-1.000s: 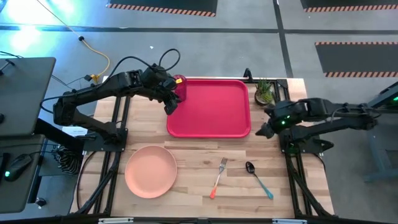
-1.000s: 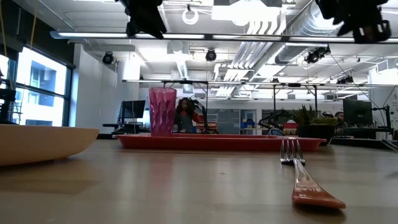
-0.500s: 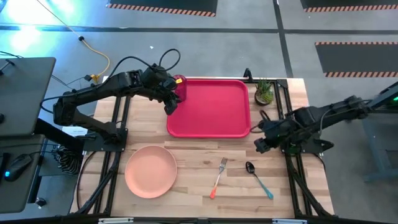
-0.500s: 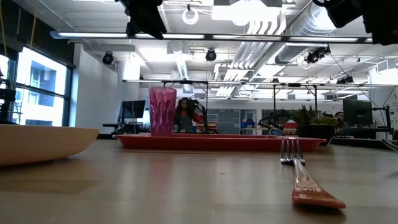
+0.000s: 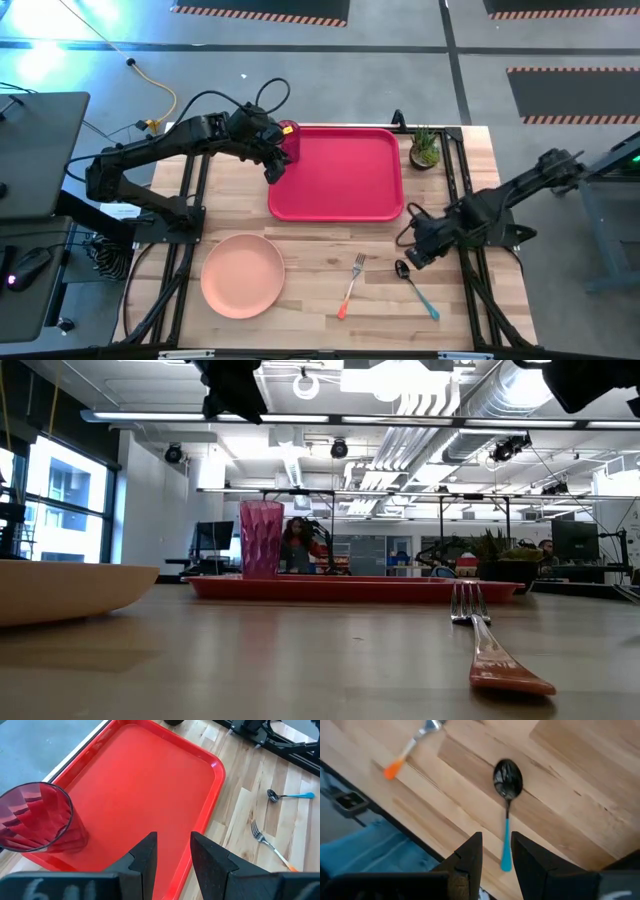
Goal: Pick and place plate/cup/fork/spoon on tray
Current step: Put the blue spoon on the right of the red tray
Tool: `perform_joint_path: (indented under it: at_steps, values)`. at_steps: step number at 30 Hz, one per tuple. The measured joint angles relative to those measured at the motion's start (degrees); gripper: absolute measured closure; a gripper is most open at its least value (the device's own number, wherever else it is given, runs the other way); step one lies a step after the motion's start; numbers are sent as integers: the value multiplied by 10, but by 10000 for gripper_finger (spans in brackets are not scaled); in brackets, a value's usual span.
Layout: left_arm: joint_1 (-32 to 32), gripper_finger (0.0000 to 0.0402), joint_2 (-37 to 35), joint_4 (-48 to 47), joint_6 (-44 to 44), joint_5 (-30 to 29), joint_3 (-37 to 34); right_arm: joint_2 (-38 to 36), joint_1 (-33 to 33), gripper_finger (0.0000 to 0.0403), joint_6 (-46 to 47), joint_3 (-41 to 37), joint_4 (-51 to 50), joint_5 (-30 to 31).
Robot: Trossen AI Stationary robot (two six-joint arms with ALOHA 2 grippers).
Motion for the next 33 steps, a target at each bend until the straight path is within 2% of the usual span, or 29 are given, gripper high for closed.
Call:
perform_joint_path:
  at_steps: [13, 33]
  values:
    - [0, 293, 0, 0, 3, 0, 0, 135, 68, 309, 0, 0, 25, -15]
    - [0, 293, 0, 0, 18, 1, 0, 287, 111, 309, 23, 0, 107, -19]
